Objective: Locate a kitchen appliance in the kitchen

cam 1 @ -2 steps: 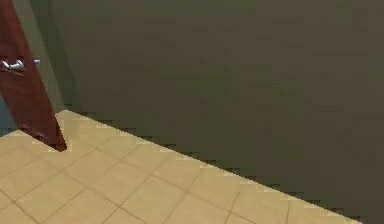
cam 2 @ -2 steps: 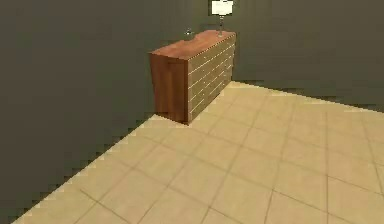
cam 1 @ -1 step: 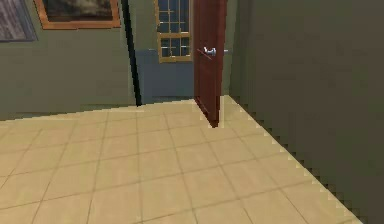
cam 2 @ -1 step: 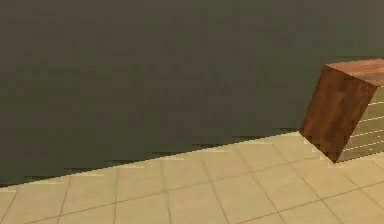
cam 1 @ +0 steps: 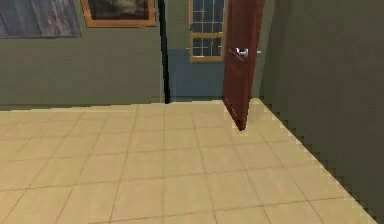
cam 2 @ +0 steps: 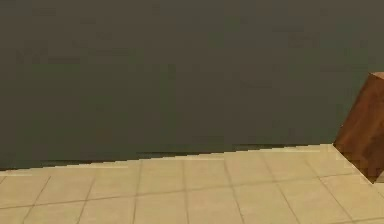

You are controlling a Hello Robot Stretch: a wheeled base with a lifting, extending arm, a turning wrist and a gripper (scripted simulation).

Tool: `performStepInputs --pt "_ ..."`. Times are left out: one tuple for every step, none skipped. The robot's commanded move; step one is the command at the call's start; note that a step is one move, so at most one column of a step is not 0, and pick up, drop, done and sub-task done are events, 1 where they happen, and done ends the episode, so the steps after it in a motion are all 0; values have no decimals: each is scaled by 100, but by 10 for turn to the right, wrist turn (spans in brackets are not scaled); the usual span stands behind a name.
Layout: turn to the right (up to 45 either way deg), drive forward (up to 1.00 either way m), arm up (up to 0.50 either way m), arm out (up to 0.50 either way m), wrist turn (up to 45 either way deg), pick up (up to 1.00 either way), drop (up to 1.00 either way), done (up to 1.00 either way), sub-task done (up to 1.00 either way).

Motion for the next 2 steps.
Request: performStepInputs --pt "0 100 0 0 0 0 0 0 0" --pt "0 100 0 0 0 0 0 0 0"
